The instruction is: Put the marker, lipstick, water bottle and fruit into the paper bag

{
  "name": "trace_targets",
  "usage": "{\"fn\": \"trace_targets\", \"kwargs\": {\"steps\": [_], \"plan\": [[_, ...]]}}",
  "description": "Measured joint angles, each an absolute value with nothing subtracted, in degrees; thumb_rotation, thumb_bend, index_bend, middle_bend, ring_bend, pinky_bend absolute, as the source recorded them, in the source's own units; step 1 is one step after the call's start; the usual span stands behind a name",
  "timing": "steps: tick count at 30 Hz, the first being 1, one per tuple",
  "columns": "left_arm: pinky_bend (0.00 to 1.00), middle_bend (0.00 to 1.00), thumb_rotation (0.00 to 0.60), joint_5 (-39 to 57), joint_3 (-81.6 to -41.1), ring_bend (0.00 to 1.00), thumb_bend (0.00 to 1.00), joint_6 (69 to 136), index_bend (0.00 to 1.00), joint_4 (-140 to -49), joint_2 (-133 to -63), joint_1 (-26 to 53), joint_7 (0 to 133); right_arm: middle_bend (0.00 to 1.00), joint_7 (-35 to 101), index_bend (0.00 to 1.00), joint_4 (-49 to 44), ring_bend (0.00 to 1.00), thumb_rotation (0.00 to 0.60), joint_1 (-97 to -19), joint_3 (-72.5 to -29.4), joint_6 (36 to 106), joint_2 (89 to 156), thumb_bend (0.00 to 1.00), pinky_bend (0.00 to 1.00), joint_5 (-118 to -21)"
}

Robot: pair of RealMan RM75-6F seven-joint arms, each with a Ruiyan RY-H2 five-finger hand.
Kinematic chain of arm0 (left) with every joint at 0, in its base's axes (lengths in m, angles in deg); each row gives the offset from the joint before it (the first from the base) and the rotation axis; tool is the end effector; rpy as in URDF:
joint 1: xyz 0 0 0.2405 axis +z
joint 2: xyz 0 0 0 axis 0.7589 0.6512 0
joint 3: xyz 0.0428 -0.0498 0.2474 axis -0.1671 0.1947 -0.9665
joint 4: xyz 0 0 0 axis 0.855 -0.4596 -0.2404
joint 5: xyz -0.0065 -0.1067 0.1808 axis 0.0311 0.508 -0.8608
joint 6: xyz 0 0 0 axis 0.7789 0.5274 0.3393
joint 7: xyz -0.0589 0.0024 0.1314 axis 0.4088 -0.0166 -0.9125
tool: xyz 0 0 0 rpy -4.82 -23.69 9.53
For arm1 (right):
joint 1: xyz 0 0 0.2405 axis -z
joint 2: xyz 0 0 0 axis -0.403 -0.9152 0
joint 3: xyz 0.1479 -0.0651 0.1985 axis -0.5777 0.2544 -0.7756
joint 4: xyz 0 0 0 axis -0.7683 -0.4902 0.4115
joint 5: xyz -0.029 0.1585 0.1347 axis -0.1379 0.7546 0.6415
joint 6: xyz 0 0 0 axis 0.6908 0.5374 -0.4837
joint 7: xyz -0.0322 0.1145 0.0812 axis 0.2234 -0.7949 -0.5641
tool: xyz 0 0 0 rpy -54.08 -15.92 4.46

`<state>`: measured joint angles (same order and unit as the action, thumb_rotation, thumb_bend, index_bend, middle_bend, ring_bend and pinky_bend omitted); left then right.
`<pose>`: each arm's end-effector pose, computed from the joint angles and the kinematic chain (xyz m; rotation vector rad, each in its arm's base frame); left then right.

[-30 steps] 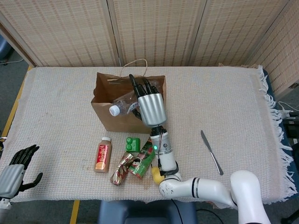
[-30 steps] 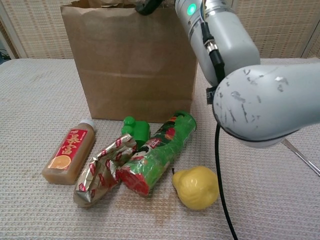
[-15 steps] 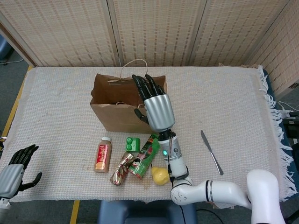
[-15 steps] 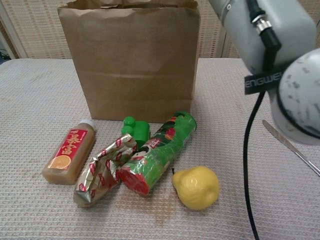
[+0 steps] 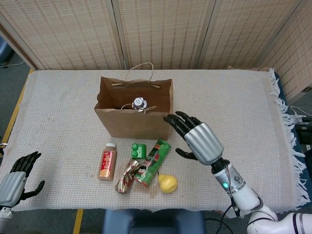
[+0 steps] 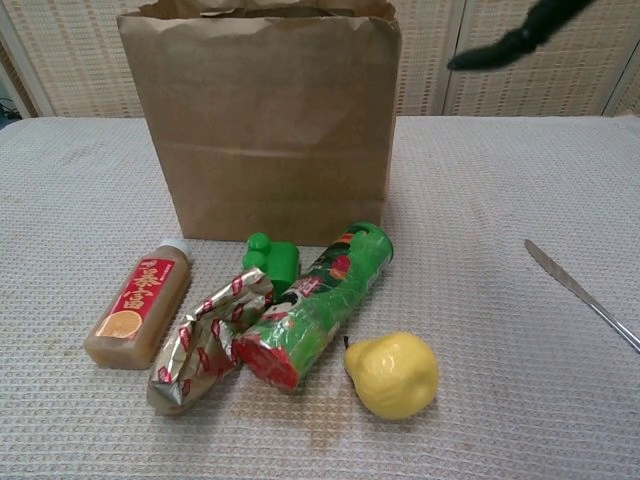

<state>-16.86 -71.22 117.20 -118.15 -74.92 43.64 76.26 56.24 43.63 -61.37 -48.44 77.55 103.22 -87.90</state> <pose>-0.3122 0.1664 0.1518 -1.4340 -1.1464 -0.9134 -0.0748 -0.2650 0.1118 1.8939 -0.6886 1.2947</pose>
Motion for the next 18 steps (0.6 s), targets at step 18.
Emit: {"fn": "trace_targets", "kwargs": {"steps": [18], "plan": [[0.04,0.0,0.6,-16.3,-71.0,0.0,0.37,116.8,0.0,-118.1,-74.7,43.5,77.0,0.14,59.6,0.08,34.8,0.1,0.6,-58.5,-34.8,58.3,110.1,0.01,0.31,-98.1]]}}
